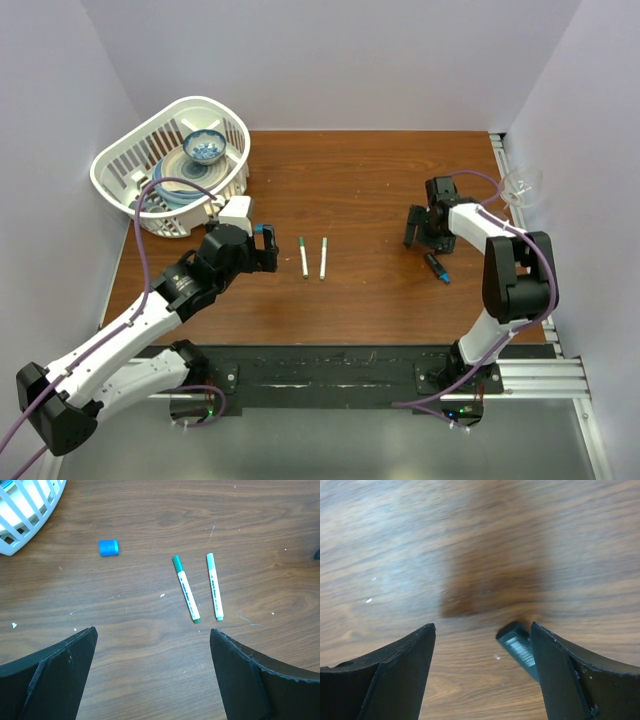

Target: Insert the pens into the pen caps

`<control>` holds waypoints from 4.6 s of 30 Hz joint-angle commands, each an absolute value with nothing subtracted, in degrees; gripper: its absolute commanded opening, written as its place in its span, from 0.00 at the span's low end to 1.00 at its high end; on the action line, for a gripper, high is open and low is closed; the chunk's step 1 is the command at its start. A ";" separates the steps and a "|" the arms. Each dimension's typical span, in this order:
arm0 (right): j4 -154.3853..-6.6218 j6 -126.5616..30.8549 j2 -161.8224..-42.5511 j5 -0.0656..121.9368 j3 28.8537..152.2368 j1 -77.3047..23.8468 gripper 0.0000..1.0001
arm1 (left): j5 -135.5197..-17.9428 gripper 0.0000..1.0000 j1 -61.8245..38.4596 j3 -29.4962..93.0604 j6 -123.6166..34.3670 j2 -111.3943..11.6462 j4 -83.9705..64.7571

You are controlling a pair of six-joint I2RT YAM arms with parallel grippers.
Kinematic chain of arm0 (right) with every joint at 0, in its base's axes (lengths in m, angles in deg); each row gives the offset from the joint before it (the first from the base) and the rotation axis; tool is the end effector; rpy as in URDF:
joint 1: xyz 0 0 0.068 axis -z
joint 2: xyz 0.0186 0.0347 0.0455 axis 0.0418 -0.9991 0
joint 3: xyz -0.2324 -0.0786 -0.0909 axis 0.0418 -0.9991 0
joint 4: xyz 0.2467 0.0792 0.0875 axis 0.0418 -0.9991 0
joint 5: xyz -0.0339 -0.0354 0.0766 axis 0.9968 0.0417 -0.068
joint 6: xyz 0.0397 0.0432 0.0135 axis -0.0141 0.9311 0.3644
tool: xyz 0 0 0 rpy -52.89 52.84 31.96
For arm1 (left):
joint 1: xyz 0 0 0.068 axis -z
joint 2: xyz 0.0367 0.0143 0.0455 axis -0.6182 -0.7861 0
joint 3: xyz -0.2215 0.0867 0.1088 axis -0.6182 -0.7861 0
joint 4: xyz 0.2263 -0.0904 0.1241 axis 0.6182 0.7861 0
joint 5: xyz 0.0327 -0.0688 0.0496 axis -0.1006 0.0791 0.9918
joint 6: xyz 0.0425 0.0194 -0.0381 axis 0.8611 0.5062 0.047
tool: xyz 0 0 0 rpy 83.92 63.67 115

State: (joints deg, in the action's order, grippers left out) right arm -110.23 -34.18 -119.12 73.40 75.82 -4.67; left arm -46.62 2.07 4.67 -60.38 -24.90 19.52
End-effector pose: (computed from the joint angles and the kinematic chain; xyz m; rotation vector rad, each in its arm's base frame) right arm 0.3404 0.0383 0.1465 0.3429 2.7178 0.0182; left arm 0.1779 -0.1287 0.2818 0.0147 2.1058 -0.3044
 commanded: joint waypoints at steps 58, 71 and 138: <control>-126.67 42.19 -115.85 88.35 73.36 -5.07 0.61 | -46.85 0.99 1.81 4.00 -58.44 -22.55 17.90; -127.62 39.99 -116.91 92.91 71.60 -5.07 0.55 | -46.58 0.96 1.90 3.56 -58.27 -21.75 17.19; -86.41 -5.01 -88.96 65.06 61.49 -29.06 0.00 | -87.97 0.73 1.81 0.48 -68.55 -40.47 -15.13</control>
